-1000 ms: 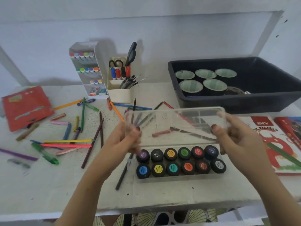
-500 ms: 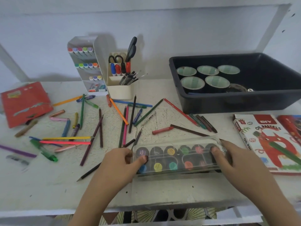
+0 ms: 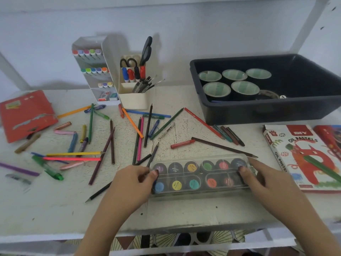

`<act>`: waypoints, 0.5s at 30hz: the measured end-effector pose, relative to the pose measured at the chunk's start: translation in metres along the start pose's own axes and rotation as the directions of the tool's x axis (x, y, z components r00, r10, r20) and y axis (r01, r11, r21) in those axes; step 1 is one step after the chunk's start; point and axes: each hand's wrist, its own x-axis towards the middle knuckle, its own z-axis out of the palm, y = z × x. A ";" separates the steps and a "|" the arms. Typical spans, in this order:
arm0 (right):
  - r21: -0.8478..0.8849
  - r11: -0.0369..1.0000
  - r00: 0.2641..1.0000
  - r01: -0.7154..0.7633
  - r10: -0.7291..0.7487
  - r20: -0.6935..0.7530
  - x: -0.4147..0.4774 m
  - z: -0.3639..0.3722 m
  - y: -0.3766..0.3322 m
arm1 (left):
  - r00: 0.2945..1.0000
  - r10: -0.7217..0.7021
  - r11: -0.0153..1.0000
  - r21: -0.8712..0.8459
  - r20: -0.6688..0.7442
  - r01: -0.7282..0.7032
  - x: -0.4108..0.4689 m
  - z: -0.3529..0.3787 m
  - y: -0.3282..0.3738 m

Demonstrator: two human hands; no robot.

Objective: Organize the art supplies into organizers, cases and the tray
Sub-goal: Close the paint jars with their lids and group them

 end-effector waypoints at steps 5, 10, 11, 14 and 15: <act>0.031 0.999 0.999 -0.044 0.043 0.029 0.000 -0.001 0.005 | 0.998 -0.039 0.999 -0.033 -0.047 0.037 0.002 0.001 -0.001; 0.099 0.985 0.989 -0.143 0.140 0.035 -0.001 0.005 0.010 | 0.990 -0.140 0.988 -0.064 0.007 0.141 0.005 -0.001 -0.004; 0.119 0.976 0.983 -0.182 0.180 0.024 -0.002 0.005 0.011 | 0.986 -0.165 0.982 -0.095 0.021 0.166 0.005 -0.001 -0.003; 0.157 0.960 0.972 -0.231 0.234 -0.004 -0.001 0.001 0.011 | 0.979 -0.198 0.967 -0.154 0.043 0.202 0.005 -0.002 -0.002; 0.158 0.963 0.975 -0.217 0.222 -0.015 0.000 0.000 0.010 | 0.980 -0.196 0.967 -0.158 0.037 0.199 0.005 -0.003 -0.002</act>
